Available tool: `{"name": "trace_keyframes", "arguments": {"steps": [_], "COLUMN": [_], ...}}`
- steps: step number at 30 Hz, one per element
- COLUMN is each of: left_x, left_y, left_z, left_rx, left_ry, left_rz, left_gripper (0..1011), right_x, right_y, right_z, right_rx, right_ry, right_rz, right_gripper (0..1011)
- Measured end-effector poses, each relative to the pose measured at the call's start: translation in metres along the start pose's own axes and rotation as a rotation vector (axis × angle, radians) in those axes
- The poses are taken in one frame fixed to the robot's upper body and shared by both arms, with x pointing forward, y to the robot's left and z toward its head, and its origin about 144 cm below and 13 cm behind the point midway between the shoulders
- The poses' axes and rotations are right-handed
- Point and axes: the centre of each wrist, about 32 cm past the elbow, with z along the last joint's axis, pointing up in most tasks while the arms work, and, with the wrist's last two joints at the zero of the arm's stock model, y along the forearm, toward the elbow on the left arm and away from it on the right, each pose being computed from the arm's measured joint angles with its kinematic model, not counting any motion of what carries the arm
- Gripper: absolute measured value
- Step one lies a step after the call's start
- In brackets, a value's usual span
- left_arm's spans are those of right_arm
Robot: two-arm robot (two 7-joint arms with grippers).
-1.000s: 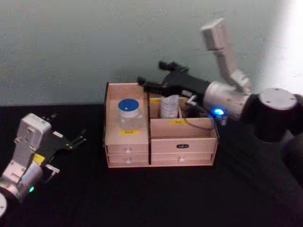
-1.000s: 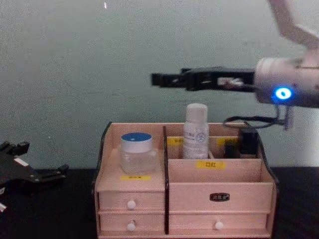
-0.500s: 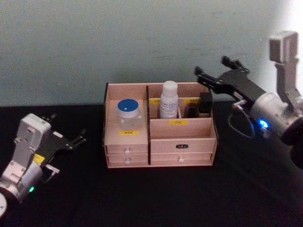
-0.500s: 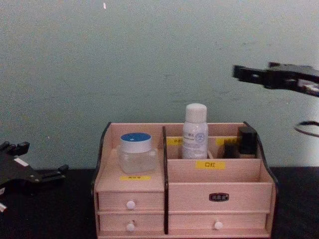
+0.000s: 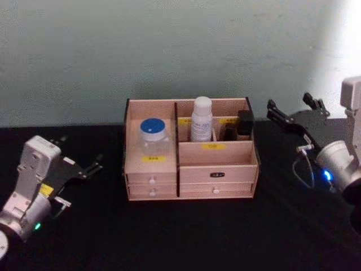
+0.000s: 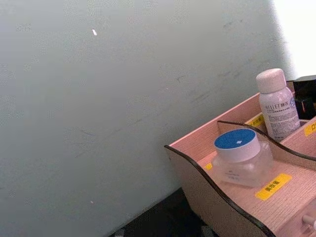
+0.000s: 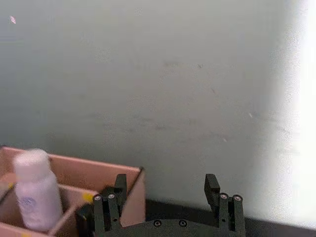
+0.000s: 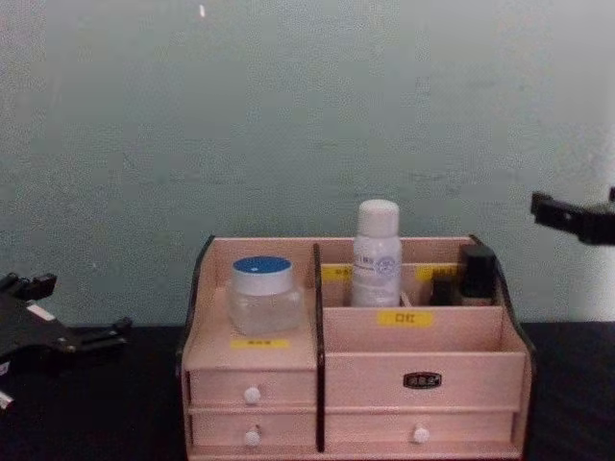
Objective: Pick up the facial cleanser and watermelon frost from the table and place them into the tiered storage box.
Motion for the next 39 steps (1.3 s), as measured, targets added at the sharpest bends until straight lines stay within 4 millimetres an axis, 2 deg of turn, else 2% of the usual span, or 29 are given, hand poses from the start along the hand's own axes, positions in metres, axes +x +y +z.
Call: {"name": "trace_keyframes", "arguments": {"steps": [6, 15, 23, 39], "left_x": [0.000, 0.000, 0.000, 0.000], "left_y": [0.000, 0.000, 0.000, 0.000], "left_z": [0.000, 0.000, 0.000, 0.000], "left_rx": [0.000, 0.000, 0.000, 0.000], "left_ry": [0.000, 0.000, 0.000, 0.000], "left_rz": [0.000, 0.000, 0.000, 0.000], "left_gripper": [1001, 1001, 1002, 1002], "right_x": [-0.001, -0.001, -0.002, -0.001], "right_y": [-0.005, -0.007, -0.006, -0.006], "right_z": [-0.020, -0.036, -0.042, -0.041], "right_rx": [-0.042, -0.097, -0.129, -0.126], "right_ry": [0.000, -0.006, -0.015, -0.014], "right_rz": [-0.048, -0.063, -0.058, -0.058], "right_gripper": [1003, 1003, 1003, 1003]}}
